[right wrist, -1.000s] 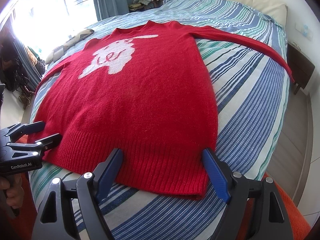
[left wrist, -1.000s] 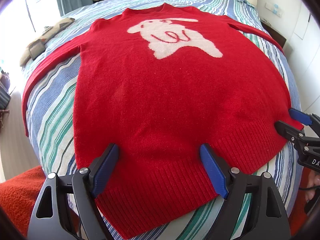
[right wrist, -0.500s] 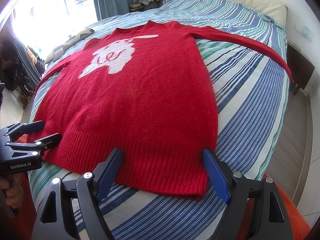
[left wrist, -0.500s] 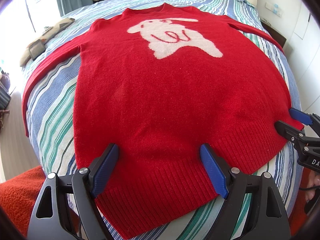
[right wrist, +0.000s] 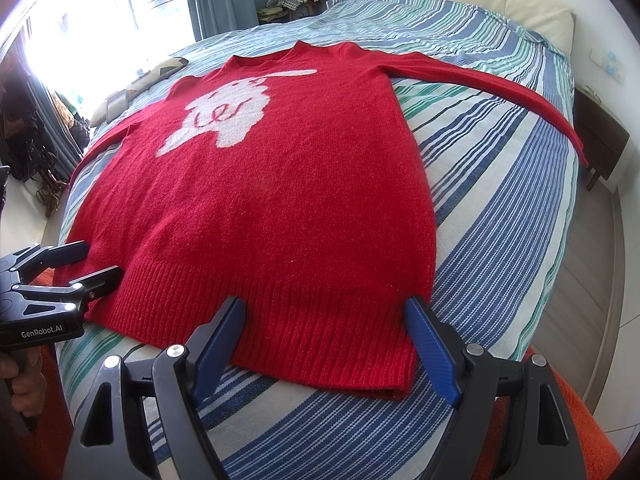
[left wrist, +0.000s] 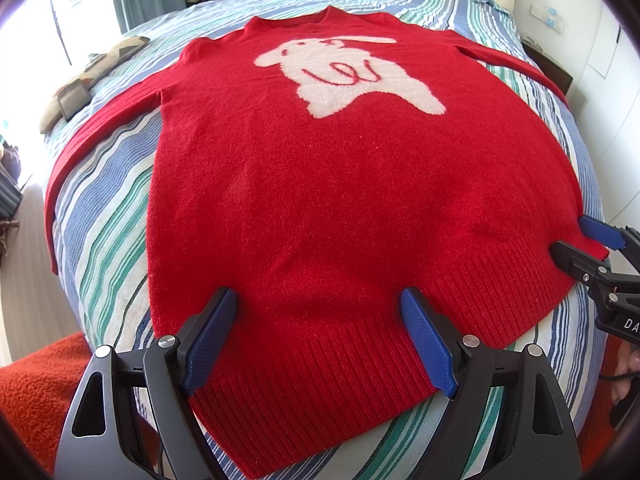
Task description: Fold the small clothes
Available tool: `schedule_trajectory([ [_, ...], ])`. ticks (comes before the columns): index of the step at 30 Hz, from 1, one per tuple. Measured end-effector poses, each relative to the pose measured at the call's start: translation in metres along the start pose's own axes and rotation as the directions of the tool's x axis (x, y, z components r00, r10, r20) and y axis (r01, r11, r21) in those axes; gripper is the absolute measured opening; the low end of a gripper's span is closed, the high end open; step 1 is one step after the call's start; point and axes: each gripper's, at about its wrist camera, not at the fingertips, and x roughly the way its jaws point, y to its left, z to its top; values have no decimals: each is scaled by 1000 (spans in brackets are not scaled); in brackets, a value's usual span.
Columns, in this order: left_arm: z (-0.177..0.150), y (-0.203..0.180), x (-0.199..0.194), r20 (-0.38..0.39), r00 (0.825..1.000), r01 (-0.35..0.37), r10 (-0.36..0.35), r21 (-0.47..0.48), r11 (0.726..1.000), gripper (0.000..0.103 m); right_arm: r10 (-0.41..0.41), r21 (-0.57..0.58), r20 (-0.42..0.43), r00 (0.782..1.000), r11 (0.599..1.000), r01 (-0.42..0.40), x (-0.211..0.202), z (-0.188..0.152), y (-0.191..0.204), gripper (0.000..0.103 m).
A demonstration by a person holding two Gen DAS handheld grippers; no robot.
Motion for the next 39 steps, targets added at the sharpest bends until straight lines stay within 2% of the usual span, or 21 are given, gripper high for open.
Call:
schedule_trajectory([
  [34, 0, 0, -1, -14, 1000, -3, 3, -3, 1000, 85, -5, -4, -14, 1000, 1000, 5, -1, 0, 0, 81],
  [36, 0, 1, -6, -34, 999, 0, 0, -2, 1000, 85, 8, -6, -41, 999, 1000, -8, -4, 3, -2, 81],
  [39, -6, 0, -22, -54, 998, 19, -18, 4, 1000, 85, 77, 2, -92, 993, 997, -77, -15, 6, -11, 81],
])
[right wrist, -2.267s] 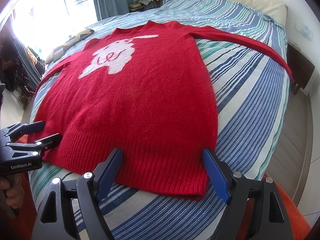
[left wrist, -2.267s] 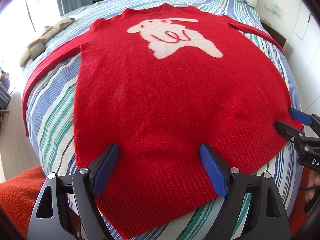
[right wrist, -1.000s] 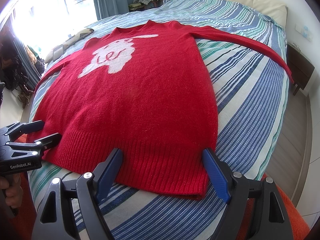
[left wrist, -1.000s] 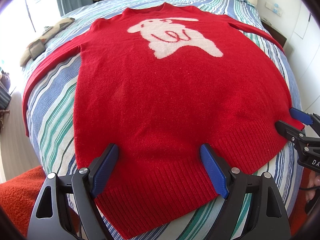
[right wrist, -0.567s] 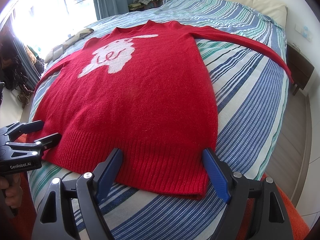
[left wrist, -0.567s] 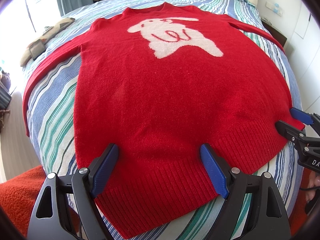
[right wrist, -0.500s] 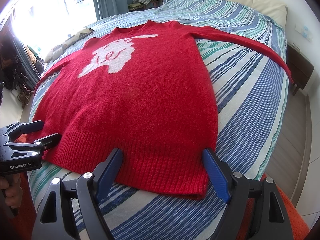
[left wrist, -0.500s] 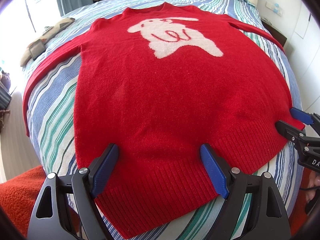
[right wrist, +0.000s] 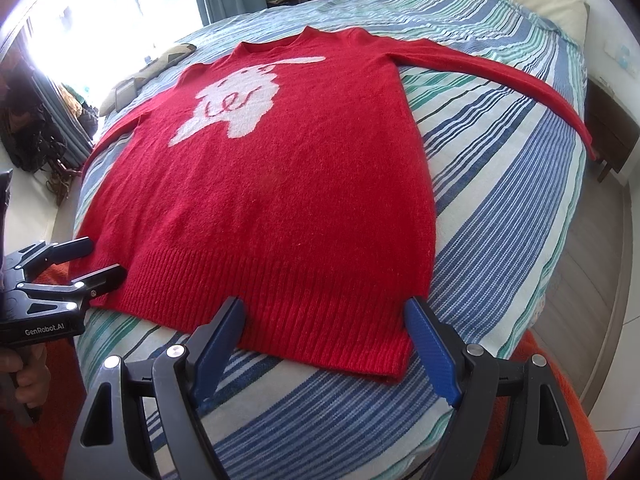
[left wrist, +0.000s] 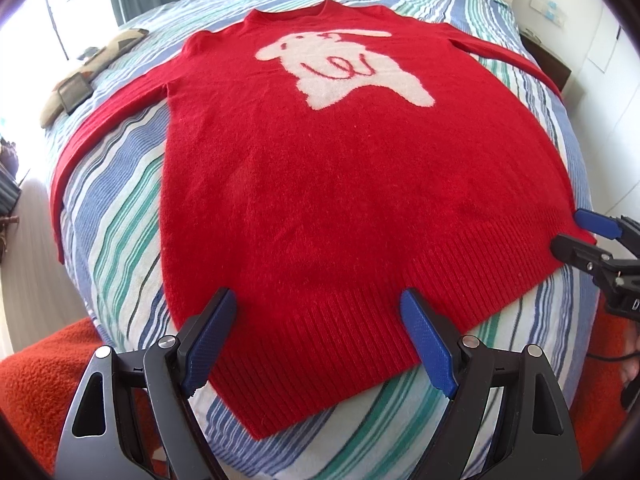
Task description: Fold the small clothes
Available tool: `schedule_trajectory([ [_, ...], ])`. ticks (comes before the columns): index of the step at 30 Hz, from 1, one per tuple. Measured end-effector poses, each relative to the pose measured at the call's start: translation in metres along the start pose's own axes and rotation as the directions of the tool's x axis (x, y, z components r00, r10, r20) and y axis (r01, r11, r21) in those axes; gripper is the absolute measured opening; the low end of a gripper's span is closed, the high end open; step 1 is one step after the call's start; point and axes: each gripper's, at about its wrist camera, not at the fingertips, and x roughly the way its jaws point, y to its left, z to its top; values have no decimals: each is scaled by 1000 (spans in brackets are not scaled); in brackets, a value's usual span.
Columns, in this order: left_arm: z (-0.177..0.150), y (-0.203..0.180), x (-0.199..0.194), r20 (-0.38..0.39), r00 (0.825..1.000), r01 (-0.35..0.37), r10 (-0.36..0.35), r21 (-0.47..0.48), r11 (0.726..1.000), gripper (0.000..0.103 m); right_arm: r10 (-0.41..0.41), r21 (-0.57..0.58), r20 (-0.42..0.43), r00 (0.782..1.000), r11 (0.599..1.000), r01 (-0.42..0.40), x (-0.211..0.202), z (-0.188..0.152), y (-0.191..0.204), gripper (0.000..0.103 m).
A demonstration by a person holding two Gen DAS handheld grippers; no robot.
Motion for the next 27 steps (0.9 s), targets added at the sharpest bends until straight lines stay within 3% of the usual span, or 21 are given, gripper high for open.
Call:
schedule_trajectory([
  [2, -2, 1, -12, 4, 1000, 29, -29, -2, 1000, 86, 74, 63, 9, 997, 995, -75, -16, 1, -20, 81],
  [5, 9, 8, -29, 53, 997, 56, -54, -43, 997, 86, 171, 228, 131, 977, 954, -197, -45, 14, -80, 81],
  [9, 44, 21, -30, 120, 992, 62, -48, -111, 992, 87, 162, 451, 336, 928, 837, -310, -64, 51, -193, 81],
  [11, 60, 29, -20, 127, 992, 44, -25, -151, 987, 87, 134, 551, 402, 906, 755, -356, -57, 67, -247, 81],
  [14, 74, 41, -5, 124, 992, 38, -11, -220, 975, 87, 148, 682, 462, 875, 572, -456, -28, 78, -310, 81],
  [17, 74, 49, 8, 120, 993, 27, 4, -256, 966, 87, 197, 721, 531, 824, 405, -562, 9, 84, -343, 81],
  [20, 66, 55, 21, 87, 996, -2, 26, -268, 963, 87, 199, 780, 544, 815, 237, -579, 47, 85, -363, 81],
  [21, 63, 56, 26, 73, 997, -5, 26, -272, 962, 87, 173, 779, 568, 805, 202, -594, 53, 85, -369, 81],
  [22, 60, 57, 28, 64, 998, -7, 26, -273, 962, 87, 146, 769, 592, 793, 191, -610, 55, 87, -374, 81],
  [24, 57, 56, 30, 65, 997, -14, 33, -262, 965, 87, 99, 755, 617, 781, 208, -623, 59, 96, -382, 79],
  [25, 57, 54, 30, 69, 997, -21, 39, -252, 967, 87, 99, 756, 612, 785, 217, -617, 63, 100, -385, 71],
  [27, 58, 51, 29, 75, 996, -27, 46, -235, 972, 87, 89, 796, 541, 836, 267, -544, 68, 111, -385, 20],
])
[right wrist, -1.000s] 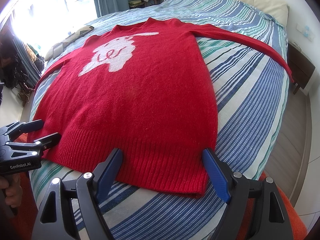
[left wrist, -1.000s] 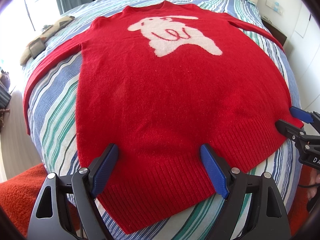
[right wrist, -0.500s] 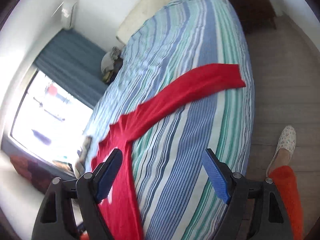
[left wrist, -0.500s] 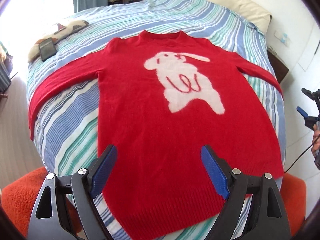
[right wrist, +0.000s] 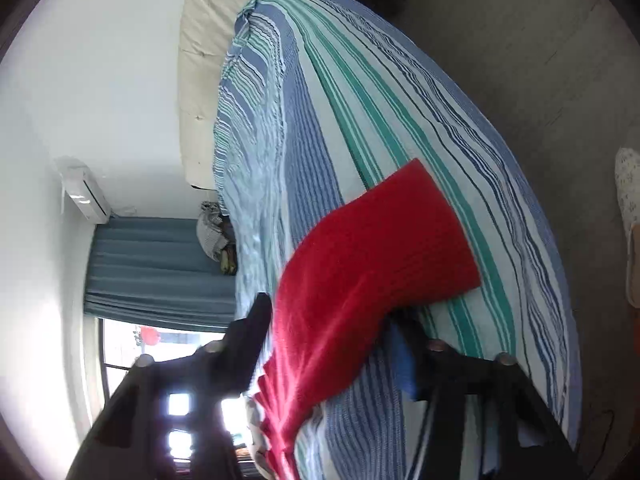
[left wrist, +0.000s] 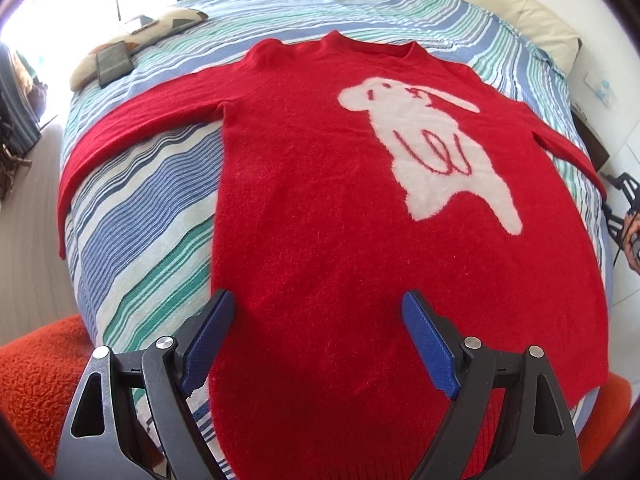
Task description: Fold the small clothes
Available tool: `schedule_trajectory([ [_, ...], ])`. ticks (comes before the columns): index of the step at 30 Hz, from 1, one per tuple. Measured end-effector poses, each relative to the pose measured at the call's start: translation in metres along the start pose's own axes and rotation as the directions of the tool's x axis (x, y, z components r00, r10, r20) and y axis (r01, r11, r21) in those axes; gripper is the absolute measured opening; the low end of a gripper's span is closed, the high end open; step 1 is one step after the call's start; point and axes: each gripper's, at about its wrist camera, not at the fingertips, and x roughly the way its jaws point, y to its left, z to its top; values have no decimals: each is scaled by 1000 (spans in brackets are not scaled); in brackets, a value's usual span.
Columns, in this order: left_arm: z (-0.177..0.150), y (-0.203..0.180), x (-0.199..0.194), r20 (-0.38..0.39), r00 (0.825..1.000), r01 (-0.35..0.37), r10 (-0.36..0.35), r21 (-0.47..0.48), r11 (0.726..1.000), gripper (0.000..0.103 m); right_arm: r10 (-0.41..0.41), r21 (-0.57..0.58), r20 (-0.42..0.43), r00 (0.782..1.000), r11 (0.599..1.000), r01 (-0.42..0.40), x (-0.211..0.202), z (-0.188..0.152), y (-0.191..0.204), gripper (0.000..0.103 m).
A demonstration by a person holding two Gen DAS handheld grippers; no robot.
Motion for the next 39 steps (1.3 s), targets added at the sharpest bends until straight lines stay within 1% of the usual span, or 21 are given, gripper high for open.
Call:
schedule_trajectory([
  [1, 0, -1, 0, 4, 1000, -1, 1, 3, 1000, 87, -61, -47, 22, 998, 997, 62, -1, 0, 8, 9],
  [4, -2, 2, -3, 13, 1000, 11, -11, -2, 1000, 87, -106, -265, 108, 989, 955, 131, -17, -9, 68, 8],
  [7, -3, 6, -3, 16, 1000, 26, -26, -9, 1000, 87, -43, -552, 119, 992, 827, 102, -28, -41, 160, 8],
  [9, -3, 6, -5, 20, 999, 36, -36, -9, 999, 87, 3, -695, 72, 997, 718, 48, -25, -79, 218, 8],
  [12, -3, 10, -10, 34, 998, 53, -52, -16, 998, 87, 44, -804, -76, 996, 589, -87, -6, -147, 279, 8],
  [15, -4, 16, -14, 39, 997, 63, -62, -29, 998, 87, 20, -840, -223, 975, 503, -202, 27, -217, 305, 8],
  [18, -8, 22, -13, 30, 998, 57, -56, -36, 998, 87, -52, -857, -306, 951, 451, -251, 73, -279, 306, 9],
  [19, -9, 24, -12, 24, 998, 53, -52, -38, 998, 87, -81, -852, -336, 938, 450, -266, 92, -296, 301, 11],
  [20, -10, 26, -11, 18, 999, 51, -50, -41, 998, 87, -115, -833, -389, 914, 467, -296, 113, -311, 292, 21],
  [21, -10, 27, -10, 15, 999, 50, -49, -42, 998, 87, -158, -795, -463, 872, 508, -331, 136, -322, 279, 57],
  [22, -10, 28, -10, 14, 999, 48, -48, -43, 998, 87, -191, -747, -533, 824, 564, -353, 156, -332, 263, 75],
  [24, -9, 30, -10, 19, 999, 46, -45, -49, 998, 87, -170, -611, -668, 725, 681, -403, 186, -334, 235, 81],
  [25, -8, 31, -10, 21, 999, 50, -49, -55, 997, 87, -154, -565, -696, 701, 719, -404, 191, -332, 226, 81],
  [27, -7, 33, -10, 22, 998, 61, -60, -69, 996, 87, -94, -503, -698, 710, 770, -393, 185, -317, 210, 81],
  [29, -5, 34, -8, 18, 998, 66, -65, -74, 995, 87, -64, -452, -677, 733, 823, -345, 182, -289, 195, 81],
  [31, -4, 32, -5, 14, 998, 62, -61, -69, 996, 87, -98, -425, -655, 749, 868, -258, 181, -263, 175, 81],
  [33, -5, 30, -3, 9, 999, 51, -50, -57, 997, 87, -222, -459, -613, 758, 881, -113, 180, -242, 147, 79],
  [34, -6, 29, -3, 8, 999, 44, -44, -51, 998, 87, -301, -505, -564, 769, 863, -33, 176, -233, 133, 75],
  [35, -7, 27, -3, 9, 999, 39, -38, -46, 998, 87, -336, -536, -528, 780, 844, 0, 172, -225, 124, 55],
  [36, -8, 27, -3, 11, 999, 34, -34, -42, 999, 87, -349, -568, -502, 792, 823, 3, 164, -221, 122, 48],
  [39, -11, 25, -2, 13, 1000, 21, -21, -31, 999, 87, -386, -724, -412, 825, 689, -40, 140, -237, 152, 51],
])
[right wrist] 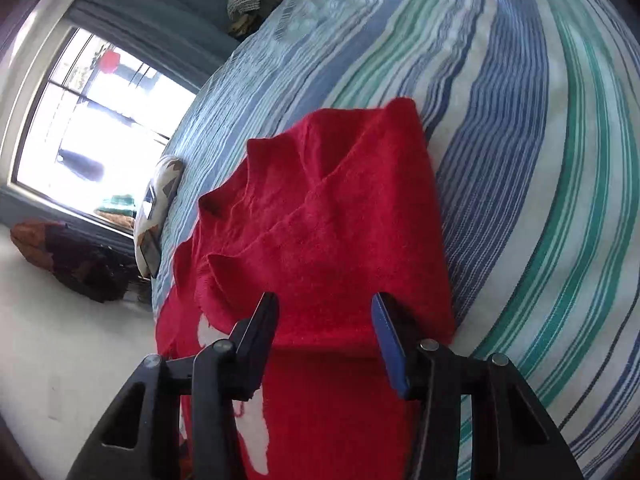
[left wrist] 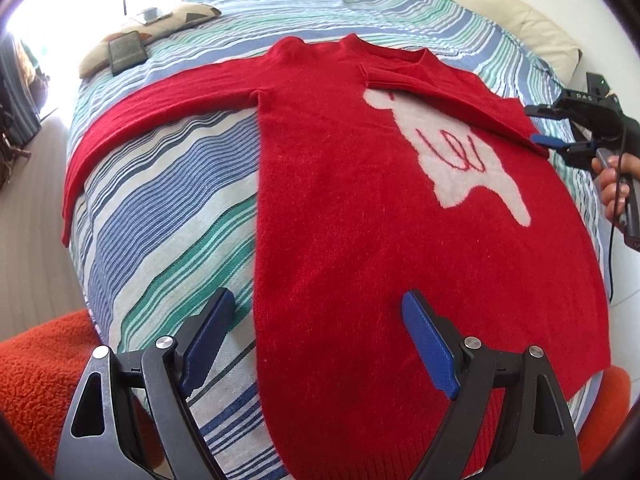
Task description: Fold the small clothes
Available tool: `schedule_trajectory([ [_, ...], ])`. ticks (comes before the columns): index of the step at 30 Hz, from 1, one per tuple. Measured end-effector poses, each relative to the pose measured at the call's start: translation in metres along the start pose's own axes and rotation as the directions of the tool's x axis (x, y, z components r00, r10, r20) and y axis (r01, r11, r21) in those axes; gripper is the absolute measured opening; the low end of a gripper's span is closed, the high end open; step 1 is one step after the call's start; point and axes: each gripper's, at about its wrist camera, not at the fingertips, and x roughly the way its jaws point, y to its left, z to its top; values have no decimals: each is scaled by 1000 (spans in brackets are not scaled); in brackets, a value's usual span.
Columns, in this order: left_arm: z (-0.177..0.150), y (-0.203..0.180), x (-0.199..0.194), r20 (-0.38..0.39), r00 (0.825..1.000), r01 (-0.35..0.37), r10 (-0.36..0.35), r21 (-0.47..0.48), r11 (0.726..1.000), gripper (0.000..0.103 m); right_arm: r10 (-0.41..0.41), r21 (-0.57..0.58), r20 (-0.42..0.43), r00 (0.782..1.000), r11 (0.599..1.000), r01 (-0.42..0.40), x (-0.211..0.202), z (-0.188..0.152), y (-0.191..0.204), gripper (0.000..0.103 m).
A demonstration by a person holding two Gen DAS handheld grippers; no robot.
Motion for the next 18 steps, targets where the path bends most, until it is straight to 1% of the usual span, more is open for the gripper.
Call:
schedule_trajectory([
  [1, -1, -1, 1, 2, 1000, -6, 6, 4, 1000, 87, -20, -83, 4, 1000, 996, 20, -4, -3, 19, 51],
  [2, -1, -2, 1, 5, 1000, -13, 13, 9, 1000, 87, -39, -190, 13, 999, 981, 40, -8, -7, 44, 51],
  [3, -2, -3, 2, 6, 1000, -21, 21, 15, 1000, 87, -57, -317, 19, 998, 946, 60, -8, -13, 72, 51],
  [4, -2, -5, 2, 8, 1000, -27, 27, 20, 999, 88, -71, -448, 14, 997, 891, 70, -3, -23, 101, 51],
  [5, -3, -6, 3, 11, 999, -33, 33, 25, 999, 88, -80, -563, 7, 997, 823, 69, 3, -35, 128, 51],
  [6, -3, -6, 3, 13, 999, -37, 36, 28, 999, 88, -81, -653, -6, 997, 755, 57, 13, -46, 150, 51],
  [7, -3, -6, 3, 14, 999, -38, 38, 28, 999, 88, -88, -718, -22, 996, 695, 46, 26, -55, 168, 51],
  [8, -2, -6, 3, 14, 999, -37, 37, 27, 999, 88, -109, -762, -28, 994, 645, 49, 42, -62, 184, 51],
  [10, -2, -5, 3, 12, 999, -31, 30, 21, 999, 88, -180, -823, 2, 984, 558, 104, 73, -72, 198, 51],
  [11, -2, -4, 2, 11, 1000, -27, 27, 17, 999, 88, -212, -853, 22, 977, 507, 129, 88, -78, 203, 51],
  [14, -1, -2, 2, 7, 1000, -18, 18, 12, 1000, 88, -317, -912, 109, 942, 346, 222, 125, -89, 205, 50],
  [15, -1, -2, 2, 5, 1000, -15, 15, 13, 1000, 88, -347, -922, 152, 926, 288, 259, 134, -91, 206, 43],
  [16, 0, -1, 3, 3, 1000, -13, 13, 14, 1000, 88, -365, -926, 205, 908, 229, 301, 141, -95, 206, 33],
  [17, 0, -1, 3, 2, 1000, -11, 11, 14, 1000, 88, -375, -922, 261, 889, 177, 345, 145, -95, 207, 6],
  [18, 1, -1, 3, 1, 1000, -9, 9, 11, 1000, 88, -370, -913, 305, 878, 148, 379, 145, -98, 209, 6],
])
